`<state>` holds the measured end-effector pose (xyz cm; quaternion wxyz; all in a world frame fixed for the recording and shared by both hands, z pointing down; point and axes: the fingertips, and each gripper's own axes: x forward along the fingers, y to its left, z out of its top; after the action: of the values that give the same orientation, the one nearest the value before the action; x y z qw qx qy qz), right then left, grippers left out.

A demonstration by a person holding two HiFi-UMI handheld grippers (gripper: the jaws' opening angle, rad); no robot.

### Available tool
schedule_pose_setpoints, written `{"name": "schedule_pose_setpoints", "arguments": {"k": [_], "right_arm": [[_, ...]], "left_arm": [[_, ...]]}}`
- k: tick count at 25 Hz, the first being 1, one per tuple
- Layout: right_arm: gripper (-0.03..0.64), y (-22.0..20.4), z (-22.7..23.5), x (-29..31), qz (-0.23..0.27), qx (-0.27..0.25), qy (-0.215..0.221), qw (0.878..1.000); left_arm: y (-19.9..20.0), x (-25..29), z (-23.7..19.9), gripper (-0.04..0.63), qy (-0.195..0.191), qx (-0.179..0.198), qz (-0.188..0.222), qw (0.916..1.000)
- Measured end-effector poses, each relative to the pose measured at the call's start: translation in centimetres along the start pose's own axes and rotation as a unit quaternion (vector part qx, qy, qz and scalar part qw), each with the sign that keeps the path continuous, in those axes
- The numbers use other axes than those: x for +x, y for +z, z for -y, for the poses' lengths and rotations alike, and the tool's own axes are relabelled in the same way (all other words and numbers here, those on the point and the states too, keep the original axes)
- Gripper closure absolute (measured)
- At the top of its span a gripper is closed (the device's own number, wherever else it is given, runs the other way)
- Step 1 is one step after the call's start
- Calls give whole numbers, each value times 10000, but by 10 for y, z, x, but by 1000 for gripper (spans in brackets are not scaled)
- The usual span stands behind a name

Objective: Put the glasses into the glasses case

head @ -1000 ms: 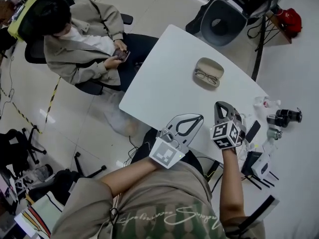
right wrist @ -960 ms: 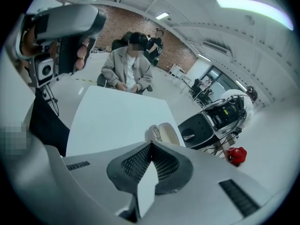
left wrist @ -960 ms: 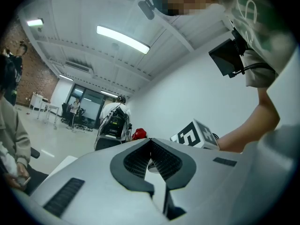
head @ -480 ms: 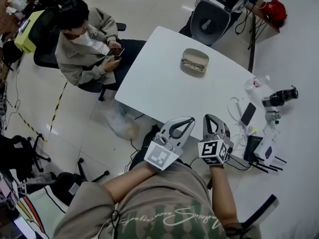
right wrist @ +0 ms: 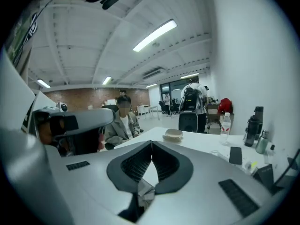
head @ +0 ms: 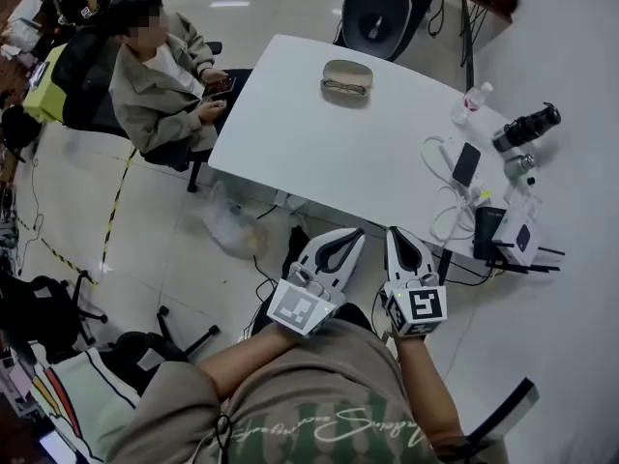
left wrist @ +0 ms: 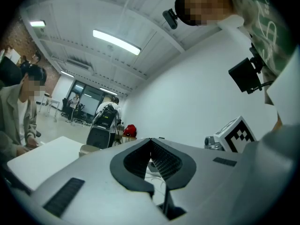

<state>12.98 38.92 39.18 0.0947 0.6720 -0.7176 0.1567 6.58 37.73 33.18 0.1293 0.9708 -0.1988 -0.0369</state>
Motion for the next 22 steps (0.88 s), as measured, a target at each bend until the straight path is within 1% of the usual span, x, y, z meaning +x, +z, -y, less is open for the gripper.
{"name": "schedule_pose_setpoints", "arguments": {"k": [3,6,10,14,17,19,22], "right_arm": [[604,5,-11,-41,457,166,-111,9988],[604,18,-15,-74,882,138,-201,9958],[604,31,-12,-106,1294,143,-248,9912],[605,32,-14,-115,1485,71,-223,9886],[604,34,-14,-117,1529,24,-194,9880],[605,37,-13,-117,1548,-71,-215,9877],[605,41,-11,-116,1586,-259,-236,9867]], "left_arm": [[0,-15,23,589,-22,-128,-52,9999],[6,-23,41,589,-62,-161,-54,9998],[5,-29,59,589,-61,-33,-232,9997],[-4,-33,73,589,-170,94,-170,9997],[0,-27,75,589,-162,147,-136,9997],[6,-24,75,589,-115,208,-98,9997],[1,-22,80,589,-156,236,-118,9995]]}}
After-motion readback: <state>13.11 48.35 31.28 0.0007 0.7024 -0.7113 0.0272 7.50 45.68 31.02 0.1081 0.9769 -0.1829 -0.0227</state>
